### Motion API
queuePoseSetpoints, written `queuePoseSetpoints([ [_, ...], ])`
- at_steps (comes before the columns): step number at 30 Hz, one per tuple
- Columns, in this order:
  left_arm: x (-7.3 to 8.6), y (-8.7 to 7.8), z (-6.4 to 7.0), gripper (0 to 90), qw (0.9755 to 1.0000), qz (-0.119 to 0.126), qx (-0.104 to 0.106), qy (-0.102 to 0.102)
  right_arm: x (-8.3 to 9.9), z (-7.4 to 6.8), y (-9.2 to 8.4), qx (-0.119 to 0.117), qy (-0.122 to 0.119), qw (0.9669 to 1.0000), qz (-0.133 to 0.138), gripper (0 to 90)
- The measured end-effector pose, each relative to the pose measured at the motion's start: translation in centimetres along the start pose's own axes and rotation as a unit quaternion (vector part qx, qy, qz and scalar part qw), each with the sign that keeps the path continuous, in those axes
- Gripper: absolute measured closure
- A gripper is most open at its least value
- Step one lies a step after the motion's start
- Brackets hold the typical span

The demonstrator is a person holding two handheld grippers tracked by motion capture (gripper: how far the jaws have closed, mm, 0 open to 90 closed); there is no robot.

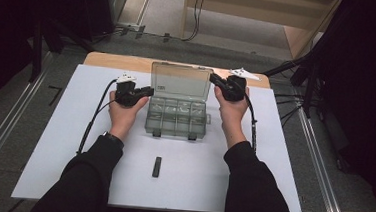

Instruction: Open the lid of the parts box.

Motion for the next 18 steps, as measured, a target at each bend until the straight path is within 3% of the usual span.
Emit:
queuePoseSetpoints([
  [3, 0.0, 0.2, -0.1, 76.8, 1.0000, 0.000, -0.002, -0.004, -0.1, 0.2, 0.4, 0.000, 0.002, 1.0000, -0.005, 82.6],
  [9, 0.4, 0.8, -0.4, 80.5, 0.9997, -0.003, -0.024, 0.009, -0.1, 0.6, 1.0, -0.001, 0.012, 0.9999, -0.005, 82.5],
  [14, 0.4, 0.9, -0.5, 82.6, 0.9996, -0.003, -0.026, 0.012, 0.0, 0.8, 1.4, -0.003, 0.021, 0.9998, -0.002, 81.6],
  [18, 0.4, 0.9, -0.5, 83.3, 0.9994, -0.004, -0.032, 0.016, 0.6, 0.9, 1.9, -0.006, 0.036, 0.9992, -0.020, 79.8],
])
Point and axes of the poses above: each handheld gripper's, and its own axes: y roughly forward along the jaws, x roughly out of its underside, z roughly to its right, the point moved 10 cm from there along y, roughly forward along the jaws, and after that the axes turned 3 degrees about -y, right-handed, at the moved point
